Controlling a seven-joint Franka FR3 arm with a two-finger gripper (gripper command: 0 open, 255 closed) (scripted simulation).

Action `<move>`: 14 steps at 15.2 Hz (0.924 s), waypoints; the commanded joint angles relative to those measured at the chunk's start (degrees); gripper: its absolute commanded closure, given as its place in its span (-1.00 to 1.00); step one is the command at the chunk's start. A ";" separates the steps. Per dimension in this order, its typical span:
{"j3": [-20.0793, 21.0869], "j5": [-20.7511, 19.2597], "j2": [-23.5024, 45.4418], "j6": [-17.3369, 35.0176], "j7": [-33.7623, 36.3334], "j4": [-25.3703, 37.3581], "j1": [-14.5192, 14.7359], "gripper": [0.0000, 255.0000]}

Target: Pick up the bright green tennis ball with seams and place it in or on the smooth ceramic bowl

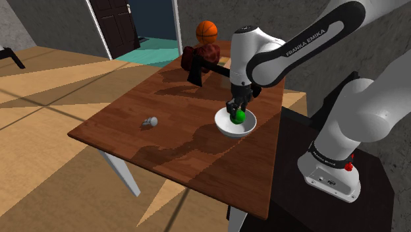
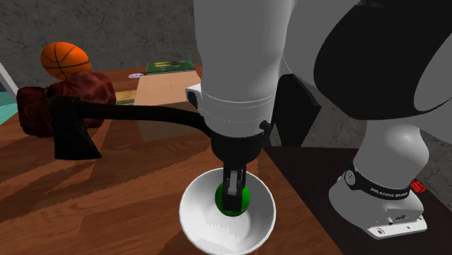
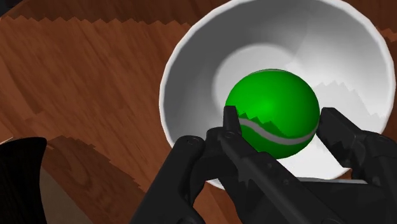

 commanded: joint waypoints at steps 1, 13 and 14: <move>0.00 -0.05 0.26 0.39 0.01 -0.09 -0.05 1.00; -0.10 0.16 -1.25 -2.08 -0.15 0.88 0.12 -1.00; -0.19 0.33 -2.62 -4.51 -0.29 1.94 0.26 -1.00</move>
